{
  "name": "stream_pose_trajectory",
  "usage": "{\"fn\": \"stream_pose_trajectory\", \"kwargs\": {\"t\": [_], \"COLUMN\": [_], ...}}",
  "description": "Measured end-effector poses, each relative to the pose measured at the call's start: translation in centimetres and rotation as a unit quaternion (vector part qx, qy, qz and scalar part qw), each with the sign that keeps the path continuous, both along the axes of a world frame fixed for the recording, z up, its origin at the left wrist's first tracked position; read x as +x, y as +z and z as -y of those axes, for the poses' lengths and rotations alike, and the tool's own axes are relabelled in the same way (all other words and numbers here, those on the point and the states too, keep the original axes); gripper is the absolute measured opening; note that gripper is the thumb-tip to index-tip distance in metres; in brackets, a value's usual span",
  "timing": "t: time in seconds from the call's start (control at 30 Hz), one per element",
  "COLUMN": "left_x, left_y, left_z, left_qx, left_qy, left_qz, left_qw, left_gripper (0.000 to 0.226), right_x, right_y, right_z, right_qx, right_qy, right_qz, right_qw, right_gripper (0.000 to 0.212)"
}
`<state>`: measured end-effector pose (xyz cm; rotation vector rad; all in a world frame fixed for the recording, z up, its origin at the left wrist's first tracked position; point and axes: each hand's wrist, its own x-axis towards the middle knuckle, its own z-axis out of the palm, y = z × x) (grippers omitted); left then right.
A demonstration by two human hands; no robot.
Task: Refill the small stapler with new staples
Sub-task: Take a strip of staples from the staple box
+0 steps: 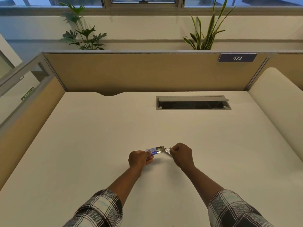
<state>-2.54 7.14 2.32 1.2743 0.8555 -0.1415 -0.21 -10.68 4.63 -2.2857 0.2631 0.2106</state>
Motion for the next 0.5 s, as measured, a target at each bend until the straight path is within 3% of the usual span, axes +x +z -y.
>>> {"fn": "stream_pose_trajectory", "kwargs": {"t": [0.17, 0.37, 0.5], "left_x": [-0.8, -1.5, -1.6], "left_y": [0.1, 0.2, 0.2], "left_z": [-0.7, -1.5, -1.6], "left_qx": [-0.001, -0.006, -0.011], "left_qy": [0.013, -0.004, -0.012], "left_qz": [0.029, 0.038, 0.033], "left_qw": [1.000, 0.999, 0.999], "left_gripper": [0.019, 0.025, 0.018], "right_x": [-1.0, -1.8, -1.8], "right_y": [-2.3, -4.3, -3.8], "right_z": [0.8, 1.2, 1.0], "right_qx": [-0.107, -0.147, -0.150], "right_qy": [0.071, 0.104, 0.108], "right_qz": [-0.054, -0.103, -0.088], "right_qw": [0.990, 0.978, 0.979], "right_gripper": [0.019, 0.016, 0.013]}}
